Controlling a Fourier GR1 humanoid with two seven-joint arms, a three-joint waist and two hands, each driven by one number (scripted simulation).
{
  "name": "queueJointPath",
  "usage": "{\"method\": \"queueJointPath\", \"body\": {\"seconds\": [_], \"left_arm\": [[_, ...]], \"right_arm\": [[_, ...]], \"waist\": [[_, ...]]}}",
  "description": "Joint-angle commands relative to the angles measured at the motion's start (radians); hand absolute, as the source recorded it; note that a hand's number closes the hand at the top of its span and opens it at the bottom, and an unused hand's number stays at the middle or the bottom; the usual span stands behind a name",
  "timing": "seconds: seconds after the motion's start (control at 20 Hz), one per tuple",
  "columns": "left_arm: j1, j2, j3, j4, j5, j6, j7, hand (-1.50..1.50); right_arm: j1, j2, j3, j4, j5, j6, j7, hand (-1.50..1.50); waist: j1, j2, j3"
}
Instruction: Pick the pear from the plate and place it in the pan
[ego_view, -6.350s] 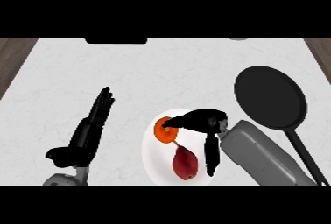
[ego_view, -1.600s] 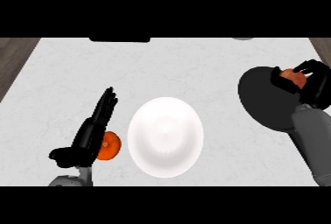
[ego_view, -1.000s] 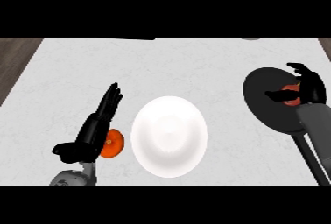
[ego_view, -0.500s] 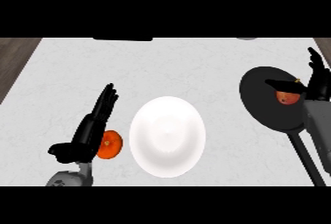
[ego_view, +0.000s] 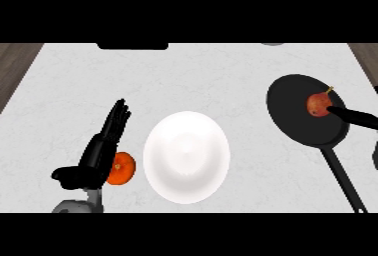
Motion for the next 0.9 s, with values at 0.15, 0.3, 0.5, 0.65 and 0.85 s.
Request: {"method": "queueJointPath", "body": {"seconds": [0.15, 0.3, 0.5, 0.65, 0.85], "left_arm": [[-0.035, 0.009, 0.044, 0.028, 0.008, -0.007, 0.000, 0.00], [0.047, -0.021, -0.023, -0.036, -0.031, 0.011, 0.010, 0.00], [0.067, -0.005, -0.010, -0.086, -0.013, -0.012, 0.059, 0.00], [0.000, -0.008, 0.030, -0.003, -0.017, -0.025, 0.018, 0.00], [0.061, -0.028, -0.009, -0.045, -0.034, -0.021, 0.016, 0.00]], "right_arm": [[0.154, -0.013, 0.032, -0.085, -0.060, 0.260, -0.083, -1.50], [0.245, -0.005, 0.036, -0.167, -0.103, 0.306, -0.128, -1.50], [0.361, 0.030, 0.089, -0.319, -0.101, 0.277, -0.118, -1.50], [0.436, 0.089, 0.107, -0.471, -0.153, 0.246, -0.043, -1.50], [0.524, 0.091, 0.131, -0.509, -0.151, 0.278, -0.090, -1.50]], "waist": [[-0.015, -0.006, -0.002], [-0.011, -0.007, -0.002], [-0.010, -0.007, -0.002], [-0.011, -0.006, -0.002], [-0.012, -0.006, -0.002]]}}
